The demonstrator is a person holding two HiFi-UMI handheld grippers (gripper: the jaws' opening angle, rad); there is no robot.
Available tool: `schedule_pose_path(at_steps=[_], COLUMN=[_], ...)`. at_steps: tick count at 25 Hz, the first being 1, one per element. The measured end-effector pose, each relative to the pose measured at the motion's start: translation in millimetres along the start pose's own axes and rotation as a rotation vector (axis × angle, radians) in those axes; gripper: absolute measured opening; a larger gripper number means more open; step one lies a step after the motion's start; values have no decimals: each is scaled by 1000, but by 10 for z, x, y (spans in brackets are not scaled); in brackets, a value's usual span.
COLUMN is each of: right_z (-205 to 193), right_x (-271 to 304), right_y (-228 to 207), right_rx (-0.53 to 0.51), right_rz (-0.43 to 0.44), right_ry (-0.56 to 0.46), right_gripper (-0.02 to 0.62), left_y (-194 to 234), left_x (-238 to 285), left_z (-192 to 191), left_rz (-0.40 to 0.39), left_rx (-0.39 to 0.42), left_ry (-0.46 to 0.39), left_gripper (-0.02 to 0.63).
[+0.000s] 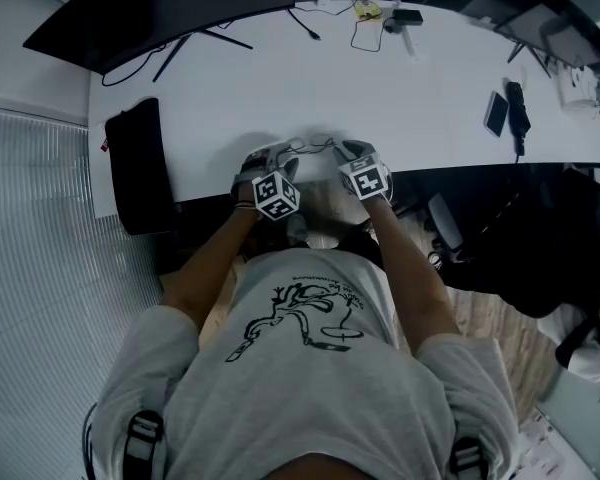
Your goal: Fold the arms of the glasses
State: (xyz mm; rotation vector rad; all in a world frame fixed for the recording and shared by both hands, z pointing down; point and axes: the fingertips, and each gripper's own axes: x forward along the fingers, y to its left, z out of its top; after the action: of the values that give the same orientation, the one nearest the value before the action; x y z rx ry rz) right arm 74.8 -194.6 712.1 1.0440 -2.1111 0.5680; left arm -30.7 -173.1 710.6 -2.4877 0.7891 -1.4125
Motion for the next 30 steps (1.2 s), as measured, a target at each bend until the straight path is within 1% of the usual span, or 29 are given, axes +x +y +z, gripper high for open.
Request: schedule_pose_path(at_steps=[4, 8, 10, 14, 19, 21, 27, 30], right_z=[132, 330, 449, 739, 1072, 1200, 1580, 1757], right_x=[-210, -495, -651, -1016, -1474, -1646, -2113, -2316], right_y=[-25, -9, 23, 112, 238, 301, 490, 592], right_rx=[21, 40, 37, 43, 45, 39, 9, -18], right_rz=[-5, -3, 1, 8, 12, 14, 23, 24], right_ry=[-66, -141, -181, -259, -348, -377, -450, -478], right_gripper=[87, 77, 72, 63, 55, 55, 52, 50], left_y=[100, 213, 273, 393, 576, 664, 875, 938], left_x=[-196, -451, -601, -911, -1306, -1466, -1929, -2157], left_z=[77, 216, 304, 494, 747, 856, 1179, 1314], left_rz=[16, 34, 45, 73, 82, 87, 95, 103], left_rx=[-149, -300, -362, -421, -546, -584, -662, -669], left_ry=[-52, -126, -168, -246, -352, -395, -502, -540], left_gripper=[167, 117, 88, 48, 34, 31, 26, 25])
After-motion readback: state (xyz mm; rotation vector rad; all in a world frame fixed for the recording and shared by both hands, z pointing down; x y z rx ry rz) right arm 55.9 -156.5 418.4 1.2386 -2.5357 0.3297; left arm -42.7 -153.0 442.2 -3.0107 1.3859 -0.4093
